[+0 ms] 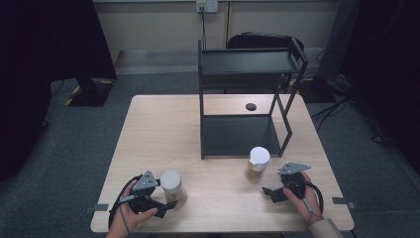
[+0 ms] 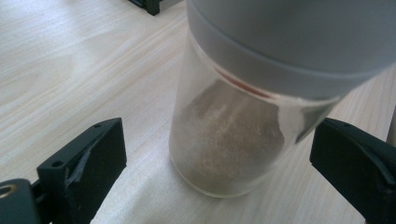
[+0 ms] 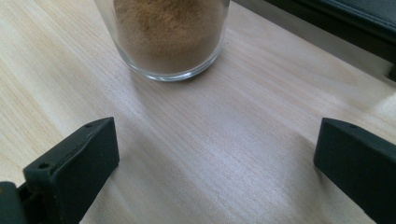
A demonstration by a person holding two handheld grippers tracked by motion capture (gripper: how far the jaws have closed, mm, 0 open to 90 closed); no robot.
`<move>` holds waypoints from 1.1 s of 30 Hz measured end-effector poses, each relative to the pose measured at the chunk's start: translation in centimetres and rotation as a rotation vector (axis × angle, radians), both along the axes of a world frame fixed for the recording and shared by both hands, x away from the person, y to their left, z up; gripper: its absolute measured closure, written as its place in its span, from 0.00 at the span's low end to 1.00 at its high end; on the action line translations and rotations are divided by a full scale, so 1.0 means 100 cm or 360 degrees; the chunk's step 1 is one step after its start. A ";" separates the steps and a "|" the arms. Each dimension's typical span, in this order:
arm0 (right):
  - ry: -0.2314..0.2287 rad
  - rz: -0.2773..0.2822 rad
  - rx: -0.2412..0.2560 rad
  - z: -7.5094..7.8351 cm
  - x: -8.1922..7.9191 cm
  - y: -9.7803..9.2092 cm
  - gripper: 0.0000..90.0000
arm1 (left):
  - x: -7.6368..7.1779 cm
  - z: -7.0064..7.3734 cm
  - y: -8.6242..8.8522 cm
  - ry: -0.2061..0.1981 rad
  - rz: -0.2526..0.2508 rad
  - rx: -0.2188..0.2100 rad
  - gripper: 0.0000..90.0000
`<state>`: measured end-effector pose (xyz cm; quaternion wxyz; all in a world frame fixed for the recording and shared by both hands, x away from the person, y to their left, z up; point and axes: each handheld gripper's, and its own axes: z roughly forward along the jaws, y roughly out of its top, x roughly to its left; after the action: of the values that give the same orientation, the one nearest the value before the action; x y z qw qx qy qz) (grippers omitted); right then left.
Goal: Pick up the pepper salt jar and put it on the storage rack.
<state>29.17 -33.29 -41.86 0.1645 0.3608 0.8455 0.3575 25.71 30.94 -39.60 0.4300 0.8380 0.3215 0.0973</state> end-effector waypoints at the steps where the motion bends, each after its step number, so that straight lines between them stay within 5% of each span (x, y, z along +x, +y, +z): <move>1: 0.0000 0.0000 0.0000 0.000 0.000 0.000 0.00 | 0.000 0.000 0.001 0.0002 0.0005 -0.0016 0.03; 18: 0.0000 0.0000 0.0000 0.000 0.000 0.000 0.00 | 0.006 0.006 -0.005 -0.0017 -0.0011 -0.0065 0.04; 33: 0.0000 0.0001 0.0000 0.000 0.000 0.000 0.00 | 0.011 0.003 -0.010 -0.0037 -0.0019 -0.0145 0.16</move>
<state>29.17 -33.29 -41.86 0.1645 0.3606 0.8456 0.3575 26.85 29.93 -39.27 0.4720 0.8182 0.3157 0.0896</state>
